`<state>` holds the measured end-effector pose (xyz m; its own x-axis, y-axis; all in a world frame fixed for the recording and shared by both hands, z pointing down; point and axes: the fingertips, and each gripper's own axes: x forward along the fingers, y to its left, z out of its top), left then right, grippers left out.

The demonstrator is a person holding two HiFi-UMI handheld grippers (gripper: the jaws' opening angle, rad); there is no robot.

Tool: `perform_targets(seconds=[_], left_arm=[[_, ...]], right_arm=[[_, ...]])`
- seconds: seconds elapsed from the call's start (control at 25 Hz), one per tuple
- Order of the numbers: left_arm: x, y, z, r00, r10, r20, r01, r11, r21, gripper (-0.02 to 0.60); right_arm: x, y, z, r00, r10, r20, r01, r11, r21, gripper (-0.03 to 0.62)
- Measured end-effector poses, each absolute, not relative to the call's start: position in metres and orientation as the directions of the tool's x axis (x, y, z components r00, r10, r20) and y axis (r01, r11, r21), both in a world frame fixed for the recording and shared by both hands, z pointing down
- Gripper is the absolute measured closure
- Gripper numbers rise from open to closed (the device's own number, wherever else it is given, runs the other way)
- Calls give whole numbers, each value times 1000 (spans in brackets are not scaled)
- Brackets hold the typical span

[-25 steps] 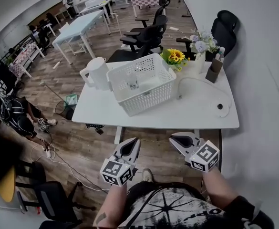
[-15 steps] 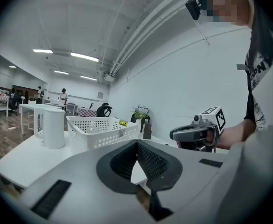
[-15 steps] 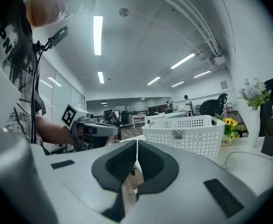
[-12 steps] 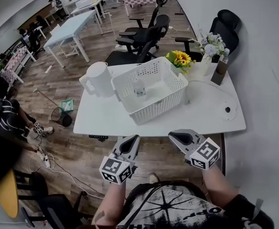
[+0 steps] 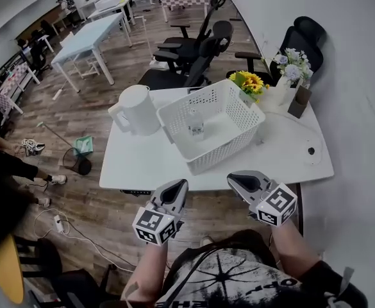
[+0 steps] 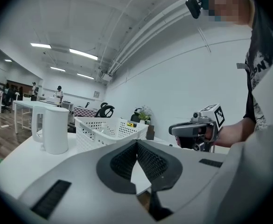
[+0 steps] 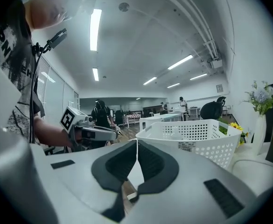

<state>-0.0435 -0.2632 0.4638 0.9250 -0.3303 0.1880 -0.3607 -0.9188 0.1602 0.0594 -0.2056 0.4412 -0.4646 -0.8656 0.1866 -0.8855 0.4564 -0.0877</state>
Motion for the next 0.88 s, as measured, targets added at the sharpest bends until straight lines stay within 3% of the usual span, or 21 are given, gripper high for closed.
perform_targets(seconds=[0.88], left_arm=[[-38,-352,455,867,-466,179,-492,-856,155,572]], right_arm=[[99,-316,391,-540,-828,153,-835,549,21,571]])
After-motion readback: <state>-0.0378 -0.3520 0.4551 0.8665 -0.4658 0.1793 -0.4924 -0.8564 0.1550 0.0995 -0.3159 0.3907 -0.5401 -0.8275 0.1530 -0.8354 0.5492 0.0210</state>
